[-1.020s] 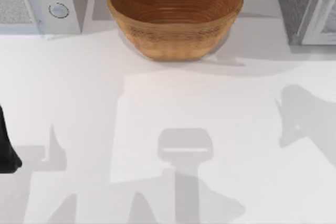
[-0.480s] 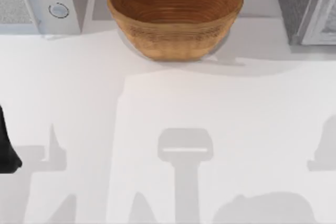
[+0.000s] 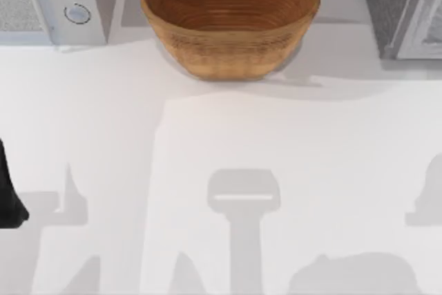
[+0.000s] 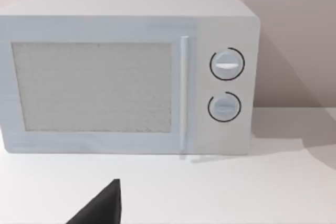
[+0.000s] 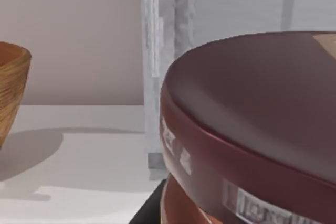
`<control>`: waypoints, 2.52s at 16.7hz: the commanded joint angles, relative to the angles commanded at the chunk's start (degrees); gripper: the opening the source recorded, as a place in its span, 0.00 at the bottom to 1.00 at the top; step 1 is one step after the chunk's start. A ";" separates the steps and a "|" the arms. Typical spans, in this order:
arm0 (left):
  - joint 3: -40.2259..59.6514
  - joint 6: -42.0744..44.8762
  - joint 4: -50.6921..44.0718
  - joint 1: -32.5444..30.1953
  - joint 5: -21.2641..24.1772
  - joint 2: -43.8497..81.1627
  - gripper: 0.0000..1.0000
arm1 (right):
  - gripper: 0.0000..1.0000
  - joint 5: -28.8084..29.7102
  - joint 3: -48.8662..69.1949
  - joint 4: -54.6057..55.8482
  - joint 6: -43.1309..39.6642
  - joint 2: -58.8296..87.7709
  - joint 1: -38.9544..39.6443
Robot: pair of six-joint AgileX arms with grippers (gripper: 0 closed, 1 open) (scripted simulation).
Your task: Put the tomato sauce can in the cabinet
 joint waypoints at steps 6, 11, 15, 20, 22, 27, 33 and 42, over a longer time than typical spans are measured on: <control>0.00 0.00 0.00 0.00 0.00 0.00 1.00 | 0.00 1.28 16.08 -4.75 0.08 12.68 2.46; 0.00 0.00 0.00 0.00 0.00 0.00 1.00 | 0.00 4.43 41.67 -12.03 0.19 31.51 4.75; 0.00 0.00 0.00 0.00 0.00 0.00 1.00 | 0.00 7.34 64.67 -18.40 0.37 47.91 6.56; 0.00 0.00 0.00 0.00 0.00 0.00 1.00 | 0.00 10.15 90.09 -25.21 0.68 65.50 8.83; 0.00 0.00 0.00 0.00 0.00 0.00 1.00 | 0.00 10.86 97.59 -27.18 0.78 70.62 9.60; 0.00 0.00 0.00 0.00 0.00 0.00 1.00 | 0.00 11.57 106.20 -29.53 0.91 76.77 10.69; 0.00 0.00 0.00 0.00 0.00 0.00 1.00 | 0.00 11.34 106.82 -29.22 1.14 77.50 10.06; 0.00 0.00 0.00 0.00 0.00 0.00 1.00 | 0.00 7.89 127.76 -25.80 0.95 102.63 7.08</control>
